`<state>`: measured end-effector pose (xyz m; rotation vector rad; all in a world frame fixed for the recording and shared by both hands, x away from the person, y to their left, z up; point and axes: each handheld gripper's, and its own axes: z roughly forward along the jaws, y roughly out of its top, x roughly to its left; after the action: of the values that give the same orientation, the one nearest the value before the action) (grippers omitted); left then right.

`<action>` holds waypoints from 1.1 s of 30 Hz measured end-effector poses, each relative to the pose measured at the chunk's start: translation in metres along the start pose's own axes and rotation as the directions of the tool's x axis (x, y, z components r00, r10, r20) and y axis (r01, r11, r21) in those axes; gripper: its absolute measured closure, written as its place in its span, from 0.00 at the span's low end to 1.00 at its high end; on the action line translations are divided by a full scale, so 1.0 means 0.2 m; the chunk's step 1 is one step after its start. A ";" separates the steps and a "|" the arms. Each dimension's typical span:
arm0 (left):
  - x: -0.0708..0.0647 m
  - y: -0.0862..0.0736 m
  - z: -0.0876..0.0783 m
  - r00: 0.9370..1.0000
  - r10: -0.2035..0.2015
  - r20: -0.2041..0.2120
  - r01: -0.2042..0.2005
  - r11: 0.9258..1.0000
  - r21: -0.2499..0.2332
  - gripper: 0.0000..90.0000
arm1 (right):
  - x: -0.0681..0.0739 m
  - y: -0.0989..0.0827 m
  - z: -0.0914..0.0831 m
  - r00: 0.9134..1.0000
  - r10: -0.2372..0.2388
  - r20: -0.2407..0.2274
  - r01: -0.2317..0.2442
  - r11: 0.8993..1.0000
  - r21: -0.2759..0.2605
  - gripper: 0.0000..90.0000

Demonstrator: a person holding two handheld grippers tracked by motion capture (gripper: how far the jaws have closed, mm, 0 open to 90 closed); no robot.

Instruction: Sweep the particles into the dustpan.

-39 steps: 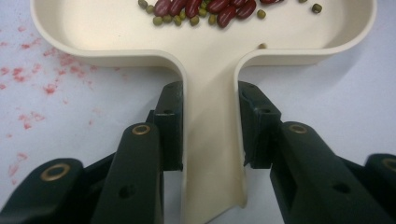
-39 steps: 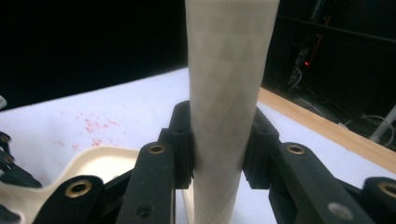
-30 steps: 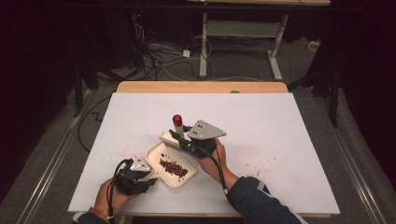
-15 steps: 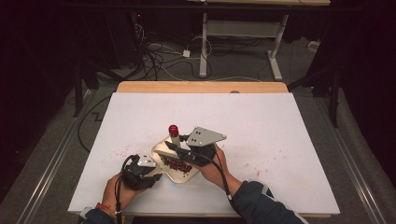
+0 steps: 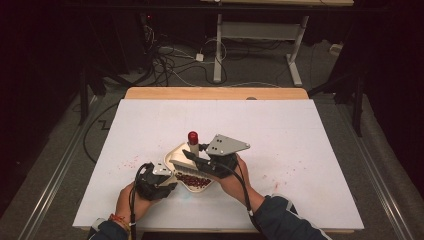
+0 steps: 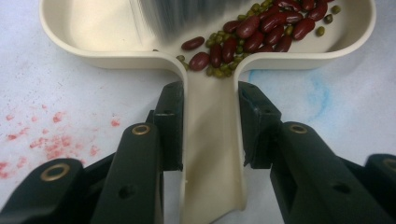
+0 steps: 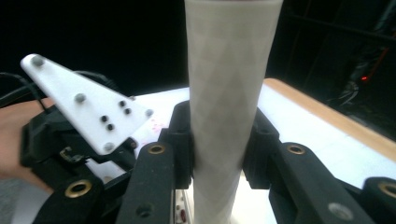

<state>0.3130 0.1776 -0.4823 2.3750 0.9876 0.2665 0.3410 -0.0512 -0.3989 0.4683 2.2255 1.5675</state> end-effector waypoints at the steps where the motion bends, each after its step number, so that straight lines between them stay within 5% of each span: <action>1: 0.00 0.00 0.00 1.000 0.001 -0.001 -0.001 1.000 -0.001 0.70 | -0.01 0.00 -0.01 1.000 -0.001 0.011 0.001 1.000 0.001 0.78; 8: 0.00 0.00 0.00 1.000 -0.012 -0.010 0.012 1.000 -0.008 0.70 | -0.12 0.02 -0.02 0.989 -0.025 0.144 0.025 1.000 0.007 0.78; 12: -0.01 0.03 0.01 0.999 -0.024 -0.027 0.023 1.000 -0.014 0.71 | -0.17 -0.01 0.00 0.989 0.005 0.147 -0.009 1.000 0.027 0.78; 23: -0.01 0.11 0.06 0.994 -0.093 -0.062 0.090 0.995 -0.042 0.71 | -0.10 -0.03 -0.02 0.994 0.037 0.106 -0.042 0.998 0.047 0.78; 33: -0.01 0.14 0.10 0.993 -0.100 -0.067 0.096 0.994 -0.061 0.71 | -0.07 -0.03 -0.06 0.995 0.052 0.091 -0.056 0.997 0.048 0.78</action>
<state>0.3356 0.1512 -0.4828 2.2709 1.1102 0.3384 0.3480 -0.0693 -0.3996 0.6059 2.2059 1.4893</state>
